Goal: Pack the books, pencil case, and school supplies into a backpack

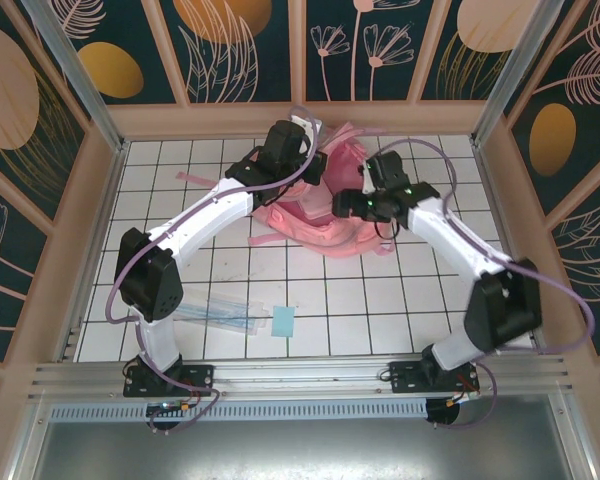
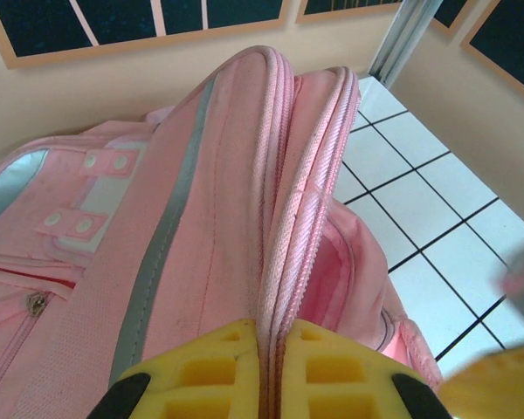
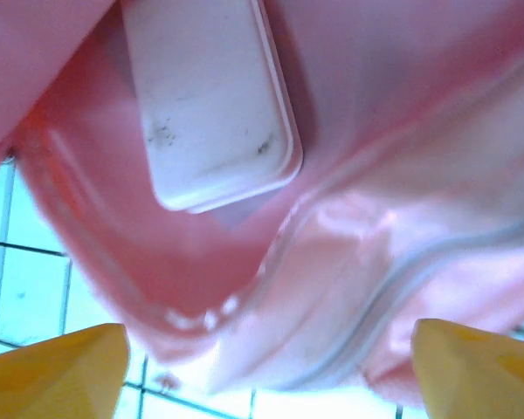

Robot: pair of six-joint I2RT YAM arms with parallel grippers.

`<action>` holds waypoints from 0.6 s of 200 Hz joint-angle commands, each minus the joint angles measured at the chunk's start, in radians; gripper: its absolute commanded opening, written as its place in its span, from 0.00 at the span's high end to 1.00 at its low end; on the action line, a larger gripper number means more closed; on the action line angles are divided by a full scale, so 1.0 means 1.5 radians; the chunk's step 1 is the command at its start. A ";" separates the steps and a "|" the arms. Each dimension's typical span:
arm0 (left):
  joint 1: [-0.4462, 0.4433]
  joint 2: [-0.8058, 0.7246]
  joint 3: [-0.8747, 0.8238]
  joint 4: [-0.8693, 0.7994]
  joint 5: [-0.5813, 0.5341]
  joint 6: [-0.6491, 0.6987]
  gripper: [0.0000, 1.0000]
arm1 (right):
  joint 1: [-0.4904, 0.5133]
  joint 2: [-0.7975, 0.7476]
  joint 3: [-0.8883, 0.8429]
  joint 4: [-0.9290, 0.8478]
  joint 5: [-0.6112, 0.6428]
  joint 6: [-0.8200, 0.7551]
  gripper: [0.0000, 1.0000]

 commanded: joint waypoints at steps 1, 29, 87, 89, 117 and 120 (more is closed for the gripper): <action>0.002 -0.041 0.014 0.104 0.022 -0.029 1.00 | 0.018 -0.046 -0.094 0.114 -0.006 0.086 0.45; 0.002 -0.046 0.007 0.105 0.044 -0.040 1.00 | 0.033 -0.053 -0.185 0.289 -0.039 0.150 0.77; 0.002 -0.066 -0.033 0.114 0.065 -0.060 1.00 | 0.037 0.091 -0.199 0.507 -0.040 0.194 0.82; 0.002 -0.067 -0.034 0.113 0.066 -0.060 1.00 | 0.037 0.096 -0.197 0.508 -0.042 0.195 0.82; 0.002 -0.078 -0.036 0.115 0.079 -0.068 1.00 | 0.038 0.162 -0.196 0.504 -0.033 0.219 0.82; 0.002 -0.079 -0.036 0.115 0.080 -0.069 1.00 | 0.038 0.170 -0.193 0.504 -0.033 0.223 0.82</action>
